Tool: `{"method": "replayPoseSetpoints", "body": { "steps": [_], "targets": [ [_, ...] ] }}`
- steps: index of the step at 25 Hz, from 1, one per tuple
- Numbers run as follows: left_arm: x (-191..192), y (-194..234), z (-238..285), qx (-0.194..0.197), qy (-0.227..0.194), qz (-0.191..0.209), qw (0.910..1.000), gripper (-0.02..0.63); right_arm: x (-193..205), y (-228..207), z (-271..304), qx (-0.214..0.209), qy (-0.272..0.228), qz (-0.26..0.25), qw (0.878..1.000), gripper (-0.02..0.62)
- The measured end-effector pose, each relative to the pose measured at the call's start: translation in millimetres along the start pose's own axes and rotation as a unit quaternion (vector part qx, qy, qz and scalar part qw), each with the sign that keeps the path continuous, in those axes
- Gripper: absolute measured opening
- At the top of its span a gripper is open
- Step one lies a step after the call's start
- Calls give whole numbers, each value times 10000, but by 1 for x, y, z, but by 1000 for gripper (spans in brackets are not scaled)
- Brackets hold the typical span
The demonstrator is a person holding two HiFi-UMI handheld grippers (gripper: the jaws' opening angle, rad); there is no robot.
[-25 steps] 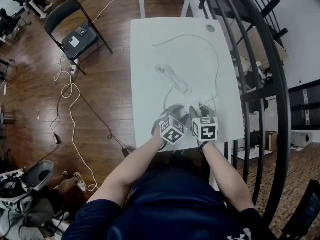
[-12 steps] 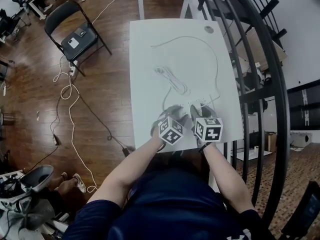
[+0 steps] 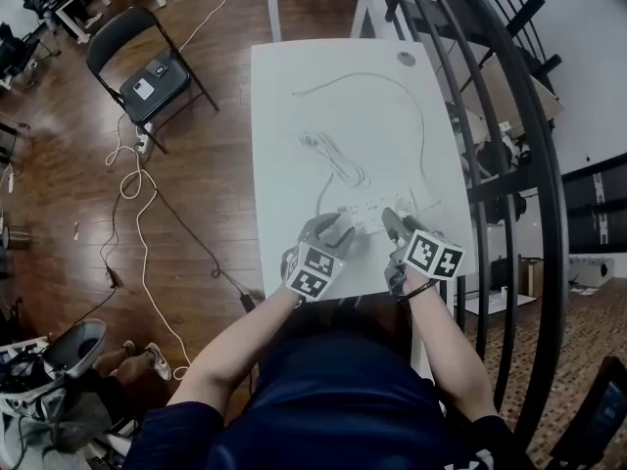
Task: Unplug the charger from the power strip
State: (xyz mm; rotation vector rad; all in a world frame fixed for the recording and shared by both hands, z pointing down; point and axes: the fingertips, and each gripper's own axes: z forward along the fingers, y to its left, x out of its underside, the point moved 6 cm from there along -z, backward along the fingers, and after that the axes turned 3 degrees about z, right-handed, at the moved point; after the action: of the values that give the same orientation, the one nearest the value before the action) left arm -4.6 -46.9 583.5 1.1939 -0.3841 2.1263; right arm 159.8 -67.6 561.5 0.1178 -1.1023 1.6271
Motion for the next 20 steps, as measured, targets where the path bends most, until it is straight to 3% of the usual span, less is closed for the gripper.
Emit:
{"method": "replayPoseSetpoints", "body": {
  "steps": [3, 8, 11, 20],
  "targets": [
    [4, 0, -20, -137, -117, -285, 9994, 163, -2, -5, -9, -292, -140, 586, 9978, 143],
    [14, 5, -51, -332, -197, -797, 9961, 153, -8, -24, -25, -439, -340, 1237, 9908, 143],
    [14, 4, -66, -306, -84, -1126, 9931, 145, -8, -41, -36, -394, -413, 1471, 9875, 143],
    [25, 2, -85, -447, 25, -1444, 9885, 124, 18, -102, -52, -27, -149, 1899, 9817, 143]
  ]
}}
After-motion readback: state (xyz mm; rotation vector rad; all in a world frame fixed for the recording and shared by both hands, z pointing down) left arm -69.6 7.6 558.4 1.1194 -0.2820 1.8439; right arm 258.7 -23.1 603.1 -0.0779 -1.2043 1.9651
